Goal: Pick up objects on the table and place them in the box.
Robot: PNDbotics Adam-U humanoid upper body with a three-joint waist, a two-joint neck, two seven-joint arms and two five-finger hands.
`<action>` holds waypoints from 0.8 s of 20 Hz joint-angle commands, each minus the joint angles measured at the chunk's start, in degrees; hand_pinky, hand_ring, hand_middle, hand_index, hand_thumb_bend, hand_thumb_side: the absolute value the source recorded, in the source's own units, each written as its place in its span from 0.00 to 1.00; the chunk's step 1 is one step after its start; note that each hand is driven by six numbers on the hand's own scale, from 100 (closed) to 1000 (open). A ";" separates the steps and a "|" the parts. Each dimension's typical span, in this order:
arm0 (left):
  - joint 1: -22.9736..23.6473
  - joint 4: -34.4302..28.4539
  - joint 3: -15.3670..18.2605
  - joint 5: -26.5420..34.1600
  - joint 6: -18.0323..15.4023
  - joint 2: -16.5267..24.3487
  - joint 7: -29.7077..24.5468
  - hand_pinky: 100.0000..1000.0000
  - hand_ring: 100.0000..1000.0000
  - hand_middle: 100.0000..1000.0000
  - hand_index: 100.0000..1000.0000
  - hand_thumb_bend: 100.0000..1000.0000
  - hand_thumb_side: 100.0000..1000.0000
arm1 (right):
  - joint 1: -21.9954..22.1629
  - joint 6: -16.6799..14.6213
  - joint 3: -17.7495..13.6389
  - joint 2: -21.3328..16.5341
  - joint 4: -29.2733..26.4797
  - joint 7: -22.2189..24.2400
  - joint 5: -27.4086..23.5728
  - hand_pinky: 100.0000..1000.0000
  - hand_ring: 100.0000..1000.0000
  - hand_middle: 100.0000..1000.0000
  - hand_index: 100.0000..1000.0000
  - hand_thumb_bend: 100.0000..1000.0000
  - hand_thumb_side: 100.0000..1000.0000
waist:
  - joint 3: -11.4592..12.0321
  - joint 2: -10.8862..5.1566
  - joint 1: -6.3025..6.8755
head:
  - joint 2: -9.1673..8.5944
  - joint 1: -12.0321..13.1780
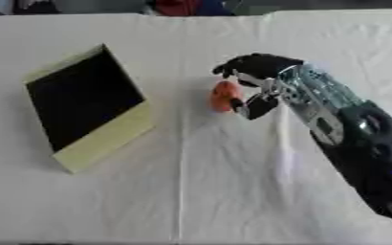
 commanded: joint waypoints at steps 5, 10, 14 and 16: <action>-0.72 -1.08 -0.02 0.43 0.01 0.47 -0.57 0.52 0.66 0.73 0.74 0.00 0.63 | -1.51 -0.47 -0.35 0.33 1.56 -0.67 3.14 0.91 0.91 0.66 0.88 0.00 0.10 | 0.27 -0.64 0.21 | -0.63 -0.33; -0.77 -1.08 -0.01 0.52 0.05 0.42 -0.72 0.52 0.66 0.73 0.74 0.00 0.63 | -1.77 -1.01 -0.29 0.70 2.13 -0.22 2.16 0.89 0.88 0.55 0.80 0.00 0.11 | 0.27 -0.58 0.17 | -0.60 -0.31; -0.73 -1.08 -0.02 0.59 0.07 0.35 -0.83 0.52 0.66 0.73 0.74 0.00 0.63 | -1.85 -0.57 -0.26 0.86 2.00 -0.94 1.48 0.88 0.86 0.51 0.75 0.00 0.07 | 0.29 -0.58 0.14 | -0.58 -0.31; -0.71 -1.08 -0.01 0.63 0.12 0.27 -0.85 0.52 0.66 0.73 0.73 0.00 0.63 | -1.93 -0.48 -0.16 1.08 2.04 -1.47 1.45 0.87 0.85 0.48 0.73 0.00 0.02 | 0.28 -0.61 0.14 | -0.62 -0.32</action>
